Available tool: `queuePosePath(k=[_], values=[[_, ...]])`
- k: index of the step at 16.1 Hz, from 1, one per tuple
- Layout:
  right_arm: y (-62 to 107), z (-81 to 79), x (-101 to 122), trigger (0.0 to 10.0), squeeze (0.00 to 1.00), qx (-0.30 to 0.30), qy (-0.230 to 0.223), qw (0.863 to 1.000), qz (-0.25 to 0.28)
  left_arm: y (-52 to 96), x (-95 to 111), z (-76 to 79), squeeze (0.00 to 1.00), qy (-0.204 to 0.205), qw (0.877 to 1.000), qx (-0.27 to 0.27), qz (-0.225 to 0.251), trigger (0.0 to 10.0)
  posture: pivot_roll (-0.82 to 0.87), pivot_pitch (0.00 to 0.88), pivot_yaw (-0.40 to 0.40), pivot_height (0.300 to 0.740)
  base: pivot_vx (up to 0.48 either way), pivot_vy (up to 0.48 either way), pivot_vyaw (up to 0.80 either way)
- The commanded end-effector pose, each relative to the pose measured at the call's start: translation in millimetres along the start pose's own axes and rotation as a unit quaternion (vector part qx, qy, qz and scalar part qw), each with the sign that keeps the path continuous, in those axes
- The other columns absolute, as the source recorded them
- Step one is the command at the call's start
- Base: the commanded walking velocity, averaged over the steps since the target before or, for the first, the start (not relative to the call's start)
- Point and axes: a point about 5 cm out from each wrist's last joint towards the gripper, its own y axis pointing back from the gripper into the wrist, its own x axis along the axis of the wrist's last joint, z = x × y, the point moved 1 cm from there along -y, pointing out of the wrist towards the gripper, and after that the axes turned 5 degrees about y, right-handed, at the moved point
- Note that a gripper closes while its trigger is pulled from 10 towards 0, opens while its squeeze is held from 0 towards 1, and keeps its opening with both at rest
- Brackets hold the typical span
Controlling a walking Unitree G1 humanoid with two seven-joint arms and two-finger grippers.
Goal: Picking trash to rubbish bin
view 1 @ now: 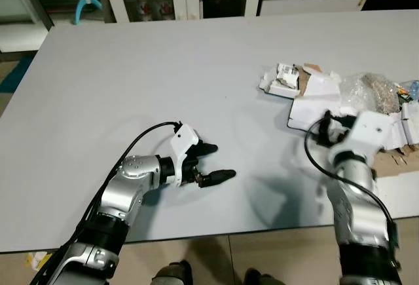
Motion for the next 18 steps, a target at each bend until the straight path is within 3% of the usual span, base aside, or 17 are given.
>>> queuePosePath(k=[1,4,5,7,8,9,10,14,18], values=[[-3.2,1.3,-1,10.0,0.67,0.002,-0.009,1.000,-0.001,0.5,-2,4.4,0.00,-0.003,1.000,-0.008,-0.008,10.0,0.26,0.195,0.025,0.740,0.000,0.000,0.00],[-11.4,-5.0,-3,10.0,0.53,0.005,-0.037,0.999,-0.010,2.5,-3,6.8,0.00,0.000,1.000,-0.006,-0.013,10.0,0.27,0.197,0.024,0.740,0.000,0.000,0.00],[-12.6,-8.0,-10,10.0,0.00,0.007,-0.063,0.998,-0.026,3.6,-4,6.5,0.00,0.001,1.000,-0.002,-0.015,10.0,0.27,0.197,0.024,0.740,0.000,0.000,0.00],[-13.4,-9.4,-18,10.0,0.00,0.011,-0.088,0.995,-0.043,4.5,-4,6.9,0.00,0.003,1.000,-0.001,-0.017,10.0,0.27,0.197,0.024,0.740,0.000,0.000,0.00],[-13.9,-10.9,-27,8.0,0.00,0.015,-0.109,0.992,-0.063,5.9,-5,7.2,0.00,0.004,1.000,0.000,-0.018,10.0,0.28,0.201,0.020,0.740,0.000,0.000,0.00],[-14.0,-11.1,-31,3.0,0.00,0.016,-0.115,0.991,-0.072,6.4,-5,7.5,0.00,0.005,1.000,0.000,-0.019,10.0,0.28,0.201,0.020,0.740,0.000,0.000,0.00],[-13.7,-13.1,-35,0.0,0.00,0.022,-0.126,0.989,-0.079,6.8,-5,7.0,0.00,0.006,1.000,0.001,-0.020,10.0,0.29,0.200,0.023,0.740,0.000,0.000,0.00],[-11.1,-17.0,-47,0.0,0.00,0.036,-0.157,0.983,-0.092,6.7,-5,7.4,0.00,0.008,1.000,0.002,-0.021,10.0,0.29,0.197,0.024,0.740,0.000,0.000,0.00],[-11.2,-17.6,-50,0.0,0.00,0.042,-0.157,0.982,-0.091,6.1,-7,8.8,0.00,0.010,1.000,0.001,-0.024,10.0,0.29,0.195,0.023,0.740,0.000,0.000,0.00]])
